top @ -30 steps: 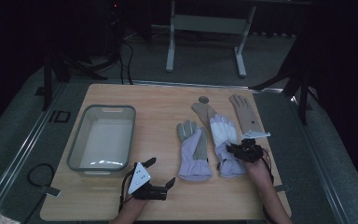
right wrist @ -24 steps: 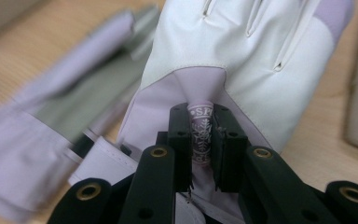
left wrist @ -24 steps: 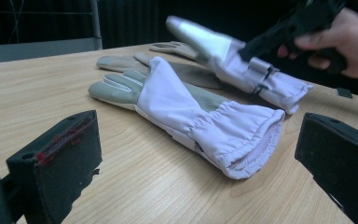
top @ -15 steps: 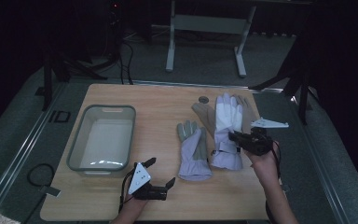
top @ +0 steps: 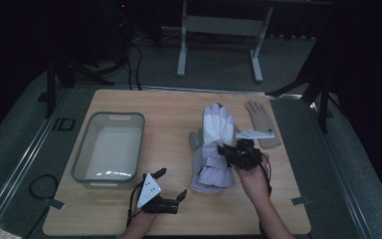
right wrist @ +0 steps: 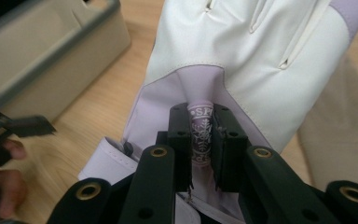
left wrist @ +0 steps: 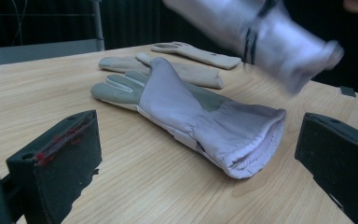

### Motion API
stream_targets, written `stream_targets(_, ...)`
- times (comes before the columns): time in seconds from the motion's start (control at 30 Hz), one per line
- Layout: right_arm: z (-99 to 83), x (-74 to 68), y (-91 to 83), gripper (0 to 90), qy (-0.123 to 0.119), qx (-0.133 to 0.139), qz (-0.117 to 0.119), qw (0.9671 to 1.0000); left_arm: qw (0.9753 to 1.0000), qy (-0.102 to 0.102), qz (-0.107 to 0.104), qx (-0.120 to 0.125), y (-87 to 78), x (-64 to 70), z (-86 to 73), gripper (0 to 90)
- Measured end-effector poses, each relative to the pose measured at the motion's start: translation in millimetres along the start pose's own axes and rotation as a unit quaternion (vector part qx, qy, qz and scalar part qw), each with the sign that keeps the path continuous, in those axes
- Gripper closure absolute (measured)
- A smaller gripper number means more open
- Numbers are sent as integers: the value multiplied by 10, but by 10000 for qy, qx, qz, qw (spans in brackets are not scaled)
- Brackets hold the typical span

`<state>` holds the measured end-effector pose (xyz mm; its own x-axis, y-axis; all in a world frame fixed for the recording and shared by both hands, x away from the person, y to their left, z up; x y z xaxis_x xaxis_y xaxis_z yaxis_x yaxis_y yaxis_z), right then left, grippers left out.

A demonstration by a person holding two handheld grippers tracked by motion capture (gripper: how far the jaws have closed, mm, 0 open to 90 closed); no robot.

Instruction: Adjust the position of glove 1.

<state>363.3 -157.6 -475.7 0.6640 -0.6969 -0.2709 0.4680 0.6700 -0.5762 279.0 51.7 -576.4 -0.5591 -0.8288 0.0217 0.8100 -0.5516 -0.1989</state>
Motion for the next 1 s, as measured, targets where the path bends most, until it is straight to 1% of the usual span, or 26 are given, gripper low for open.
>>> stream_targets(0.07, -55, 9, 113, 796, 74, -114, -4, 9999, 10000, 2, 1, 1, 0, 0, 0, 2)
stream_targets(0.2, -151, 65, 310, 795, 129, -332, -235, 9991, 10000, -6, 0, -5, 0, -1, 0, 2)
stream_targets(0.23, -174, 82, 354, 795, 178, -374, -229, 9989, 10000, -6, 1, -6, 0, -1, 0, 1)
stream_targets(0.27, -196, 97, 394, 794, 192, -430, -273, 9985, 10000, -5, 0, -6, 0, -1, 0, 2)
stream_targets(0.3, -214, 118, 431, 794, 152, -468, -327, 9983, 10000, -6, -1, -6, 1, -1, 0, 1)
stream_targets(0.37, -246, 140, 497, 793, 197, -543, -320, 9978, 10000, -16, -1, -8, 1, -2, 0, 2)
stream_targets(0.4, -259, 149, 527, 792, 162, -595, -346, 9975, 10000, -24, -6, -9, 1, -3, 0, 1)
stream_targets(0.47, -270, 158, 552, 792, 166, -618, -349, 9973, 10000, -37, -5, -5, 2, -4, 0, 2)
stream_targets(0.5, -286, 173, 597, 790, 185, -660, -293, 9972, 10000, -35, -6, -2, 3, -5, 1, 2)
stream_targets(0.57, -287, 162, 614, 789, 185, -604, -184, 9978, 10000, -40, -6, -3, 3, -4, 1, 2)
stream_targets(0.6, -288, 149, 625, 788, 131, -606, -145, 9980, 10000, -39, -6, -4, 3, -5, 1, 2)
stream_targets(0.63, -288, 149, 625, 788, 131, -606, -145, 9980, 10000, -39, -6, -4, 3, -5, 1, 2)
stream_targets(0.67, -295, 139, 643, 786, 74, -656, -114, 9978, 10000, -38, -9, -4, 3, -4, 1, 2)
stream_targets(0.77, -316, 111, 710, 782, -159, -683, 7, 9975, 10000, -32, -13, -1, 3, -3, 1, 2)
stream_targets(0.8, -325, 110, 727, 781, -159, -717, 36, 9973, 10000, -32, -13, -2, 3, -3, 1, 2)
stream_targets(0.93, -358, 120, 812, 774, -262, -803, 51, 9964, 10000, -39, -14, -3, 3, -4, 1, 2)
stream_targets(1.0, -382, 130, 847, 766, -238, -823, 85, 9963, 10000, -42, -15, -6, 4, -4, 0, 2)
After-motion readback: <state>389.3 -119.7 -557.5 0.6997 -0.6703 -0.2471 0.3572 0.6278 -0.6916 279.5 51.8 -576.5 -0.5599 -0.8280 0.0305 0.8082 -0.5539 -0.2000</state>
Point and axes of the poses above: each handheld gripper's, and its own axes: y roughly forward along the jaws, z roughly out of its top, x roughly to its right, the point moved 6 cm from there along y, roughly forward along the jaws, and after that the axes turned 10 degrees about z, right-handed, at the moved point
